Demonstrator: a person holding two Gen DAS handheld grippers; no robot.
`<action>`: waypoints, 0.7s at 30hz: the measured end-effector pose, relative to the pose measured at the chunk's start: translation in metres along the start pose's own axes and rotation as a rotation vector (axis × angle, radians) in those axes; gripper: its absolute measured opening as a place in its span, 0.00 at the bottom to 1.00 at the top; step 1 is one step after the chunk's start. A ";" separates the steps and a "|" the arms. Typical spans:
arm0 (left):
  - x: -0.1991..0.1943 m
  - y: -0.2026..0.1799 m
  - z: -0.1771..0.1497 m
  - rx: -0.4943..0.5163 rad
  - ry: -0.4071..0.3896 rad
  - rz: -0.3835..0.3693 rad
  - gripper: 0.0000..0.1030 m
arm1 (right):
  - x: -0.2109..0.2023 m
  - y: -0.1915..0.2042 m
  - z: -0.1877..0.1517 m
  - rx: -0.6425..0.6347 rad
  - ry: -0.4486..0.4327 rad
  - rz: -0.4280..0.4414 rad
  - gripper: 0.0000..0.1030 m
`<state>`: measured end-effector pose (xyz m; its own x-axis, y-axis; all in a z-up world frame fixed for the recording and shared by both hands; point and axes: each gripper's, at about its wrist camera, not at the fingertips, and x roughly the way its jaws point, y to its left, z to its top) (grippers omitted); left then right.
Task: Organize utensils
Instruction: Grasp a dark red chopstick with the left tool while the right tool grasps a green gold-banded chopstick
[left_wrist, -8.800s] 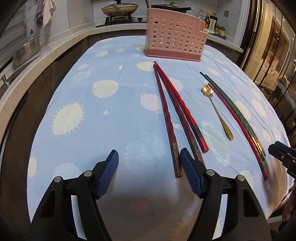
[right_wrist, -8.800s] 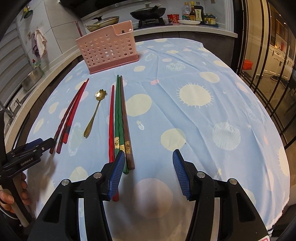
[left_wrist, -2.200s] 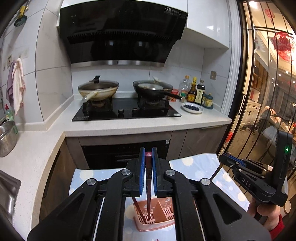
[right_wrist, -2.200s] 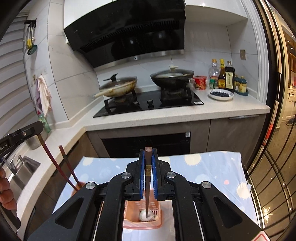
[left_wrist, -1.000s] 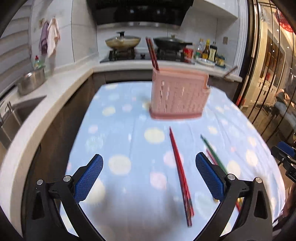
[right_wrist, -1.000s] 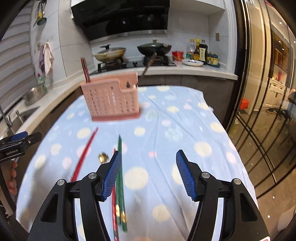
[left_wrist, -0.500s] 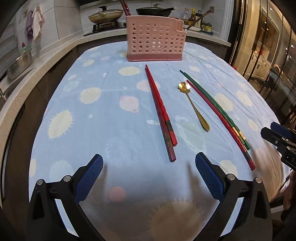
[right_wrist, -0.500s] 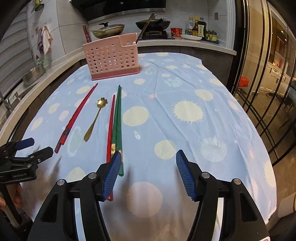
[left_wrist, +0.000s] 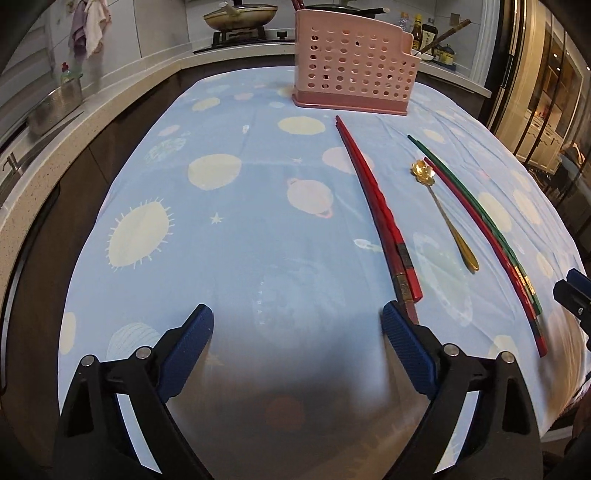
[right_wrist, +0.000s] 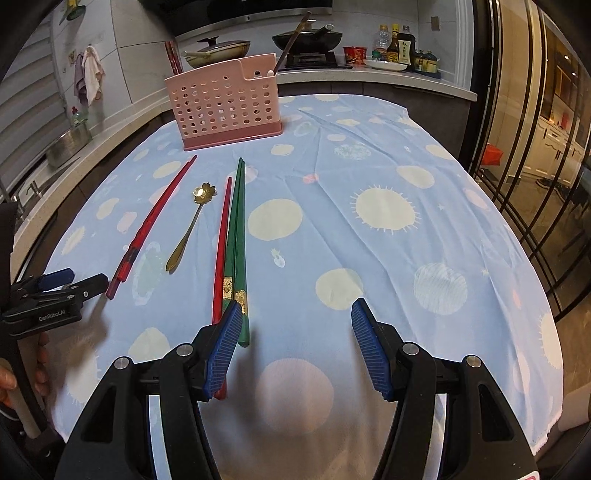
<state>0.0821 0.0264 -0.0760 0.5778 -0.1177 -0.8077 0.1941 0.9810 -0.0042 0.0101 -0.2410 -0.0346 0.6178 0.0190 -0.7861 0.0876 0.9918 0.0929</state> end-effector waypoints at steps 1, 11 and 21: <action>0.000 -0.001 0.001 0.004 0.000 0.001 0.86 | 0.001 0.000 0.000 0.002 0.005 0.002 0.58; -0.002 -0.025 -0.002 0.064 0.000 -0.039 0.85 | 0.006 0.001 0.001 0.001 0.014 0.009 0.58; -0.001 0.004 0.001 0.006 0.003 0.010 0.82 | 0.010 0.004 0.000 -0.008 0.024 0.025 0.55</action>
<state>0.0829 0.0308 -0.0747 0.5772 -0.1072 -0.8095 0.1929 0.9812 0.0075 0.0163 -0.2368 -0.0418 0.6006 0.0468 -0.7981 0.0660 0.9920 0.1079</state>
